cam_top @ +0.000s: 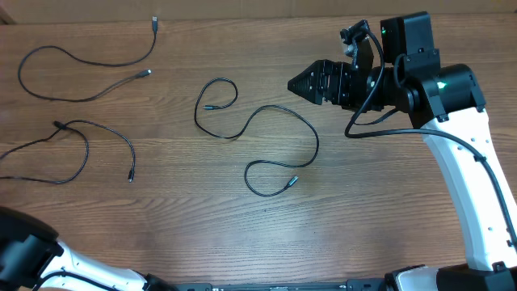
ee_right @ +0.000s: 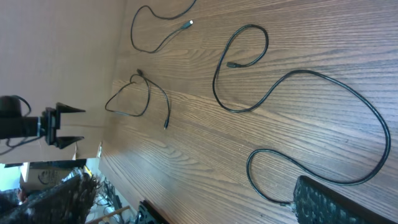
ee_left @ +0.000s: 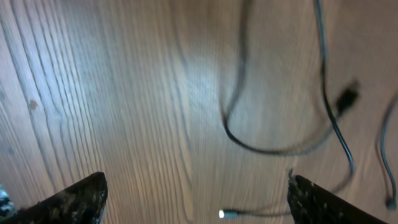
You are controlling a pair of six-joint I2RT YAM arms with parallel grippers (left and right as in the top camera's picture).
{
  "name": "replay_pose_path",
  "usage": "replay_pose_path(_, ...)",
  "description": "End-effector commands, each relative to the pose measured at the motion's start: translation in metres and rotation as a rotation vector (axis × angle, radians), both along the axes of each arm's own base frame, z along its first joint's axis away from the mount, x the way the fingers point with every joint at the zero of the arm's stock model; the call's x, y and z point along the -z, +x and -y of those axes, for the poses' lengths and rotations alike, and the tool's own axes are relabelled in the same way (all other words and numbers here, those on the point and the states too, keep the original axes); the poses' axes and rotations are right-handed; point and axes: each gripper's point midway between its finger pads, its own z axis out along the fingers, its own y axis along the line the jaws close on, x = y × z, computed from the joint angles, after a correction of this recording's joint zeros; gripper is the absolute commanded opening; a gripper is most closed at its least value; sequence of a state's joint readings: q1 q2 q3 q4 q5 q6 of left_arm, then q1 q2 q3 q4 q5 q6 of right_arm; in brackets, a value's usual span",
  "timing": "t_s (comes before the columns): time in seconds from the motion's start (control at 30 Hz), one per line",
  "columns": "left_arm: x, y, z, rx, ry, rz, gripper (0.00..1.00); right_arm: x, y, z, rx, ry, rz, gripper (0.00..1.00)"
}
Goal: Untangle cables
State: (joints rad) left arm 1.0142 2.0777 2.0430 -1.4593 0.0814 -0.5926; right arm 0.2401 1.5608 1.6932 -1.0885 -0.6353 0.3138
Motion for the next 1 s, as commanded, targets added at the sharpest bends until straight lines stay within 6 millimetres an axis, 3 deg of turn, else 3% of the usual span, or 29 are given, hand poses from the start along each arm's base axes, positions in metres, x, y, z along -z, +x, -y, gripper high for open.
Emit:
replay_pose_path(0.0,0.019,0.006,0.004,0.032,-0.038,0.045,0.87,-0.003,0.002,0.0,-0.001,-0.005,0.017,1.0)
replay_pose_path(0.2,0.055,0.031,-0.001,0.124,0.002,0.111,0.82,-0.003,0.003,0.0,-0.001,-0.004,0.022,1.0)
replay_pose_path(0.37,0.077,0.048,0.001,0.187,0.035,0.118,0.7,-0.003,0.003,0.0,-0.001,-0.003,0.022,1.0)
replay_pose_path(0.5,0.096,0.046,0.001,0.201,0.06,0.058,0.71,-0.003,0.003,0.0,-0.001,-0.003,0.021,1.0)
replay_pose_path(0.6,0.105,0.038,-0.003,0.196,0.093,0.008,0.64,-0.003,0.002,0.0,-0.001,-0.004,0.017,1.0)
replay_pose_path(0.63,0.107,0.037,-0.004,0.195,0.098,0.001,0.6,-0.003,0.002,0.0,-0.001,-0.004,0.016,1.0)
replay_pose_path(0.7,0.114,0.037,-0.005,0.195,0.11,0.006,0.38,-0.003,0.002,0.0,0.001,-0.003,0.015,1.0)
replay_pose_path(0.97,0.112,0.046,-0.011,0.193,0.136,0.039,0.04,-0.002,0.001,0.0,0.001,-0.004,0.011,1.0)
